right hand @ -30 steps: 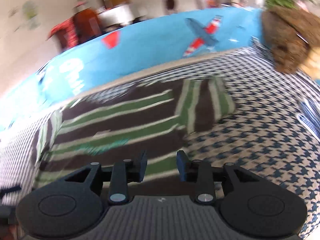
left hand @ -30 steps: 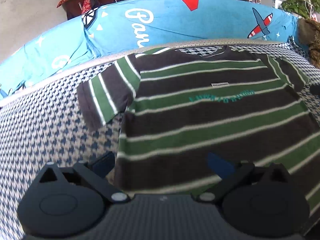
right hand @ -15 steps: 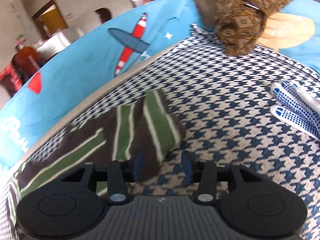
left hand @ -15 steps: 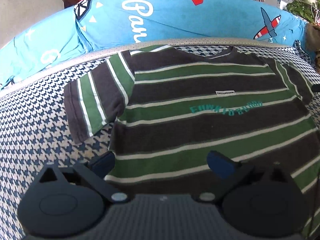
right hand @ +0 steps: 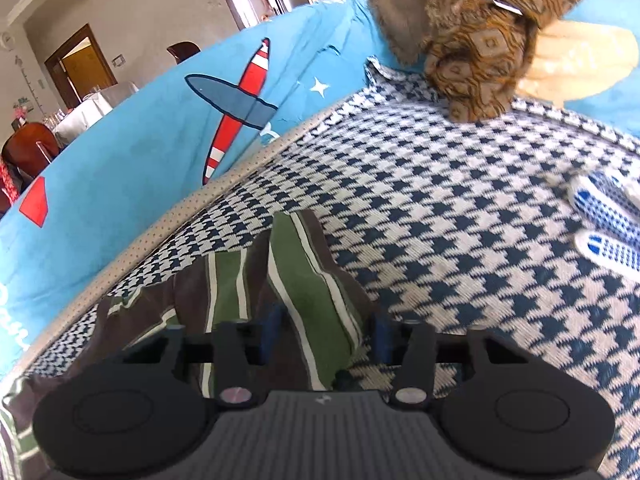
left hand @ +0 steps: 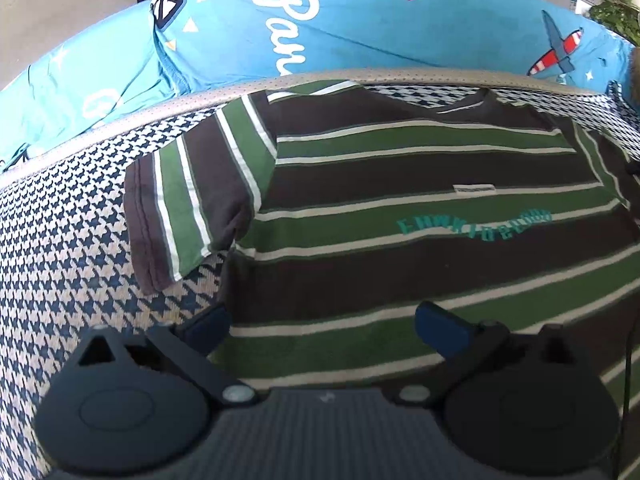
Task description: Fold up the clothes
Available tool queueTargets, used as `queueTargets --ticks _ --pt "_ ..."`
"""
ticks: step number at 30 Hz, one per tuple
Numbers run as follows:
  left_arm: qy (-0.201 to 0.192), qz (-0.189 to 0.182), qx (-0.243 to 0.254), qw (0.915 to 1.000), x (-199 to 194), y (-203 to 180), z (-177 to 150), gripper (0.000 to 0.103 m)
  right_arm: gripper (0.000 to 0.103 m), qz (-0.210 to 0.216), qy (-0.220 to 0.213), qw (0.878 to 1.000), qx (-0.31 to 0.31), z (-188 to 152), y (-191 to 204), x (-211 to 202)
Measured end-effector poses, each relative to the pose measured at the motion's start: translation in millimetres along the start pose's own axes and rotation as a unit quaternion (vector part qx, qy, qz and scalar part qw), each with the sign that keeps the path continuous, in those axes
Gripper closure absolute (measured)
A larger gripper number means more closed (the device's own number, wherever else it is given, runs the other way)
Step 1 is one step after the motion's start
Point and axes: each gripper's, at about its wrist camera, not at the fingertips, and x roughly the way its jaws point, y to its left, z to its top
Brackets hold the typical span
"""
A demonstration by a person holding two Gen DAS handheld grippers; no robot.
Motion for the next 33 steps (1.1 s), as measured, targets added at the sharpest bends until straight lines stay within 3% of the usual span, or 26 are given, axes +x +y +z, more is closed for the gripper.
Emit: queueTargets --ticks 3,10,13,17,19,21,24,30,33 --pt "0.005 0.002 -0.005 1.0000 3.5 3.0 2.4 0.000 0.093 0.008 -0.003 1.000 -0.004 0.2 4.6 1.9" --pt "0.010 0.007 -0.006 0.9999 5.2 6.6 0.4 0.000 0.094 0.051 -0.071 0.990 -0.110 -0.1 51.9 -24.7" --pt "0.013 0.009 -0.007 0.9999 6.1 7.3 -0.2 0.000 0.094 0.103 -0.084 0.968 -0.211 -11.2 85.7 -40.7" --pt "0.012 0.007 -0.012 0.9998 5.1 9.5 0.1 0.000 0.094 0.171 -0.045 0.928 -0.329 -40.8 119.1 -46.0" --pt "0.012 0.005 -0.014 0.9998 4.5 10.5 0.2 0.000 0.093 0.194 -0.012 0.918 -0.346 -47.4 125.9 -44.2" --pt "0.012 0.005 -0.016 0.9998 4.4 11.3 0.2 0.000 0.088 0.203 0.006 0.920 -0.335 -44.7 125.8 -42.6" --pt "0.013 0.005 -0.019 0.9997 4.1 12.3 0.5 0.000 0.080 0.203 0.001 0.937 -0.285 -32.1 115.4 -45.0" --pt "0.014 0.007 -0.033 0.9993 3.6 18.0 2.5 0.000 0.079 0.183 0.001 0.969 -0.168 -5.4 89.5 -45.3" --pt "0.017 0.020 -0.038 0.9989 6.7 22.2 3.1 0.000 0.079 0.162 0.032 0.969 -0.184 -11.5 91.7 -39.2"
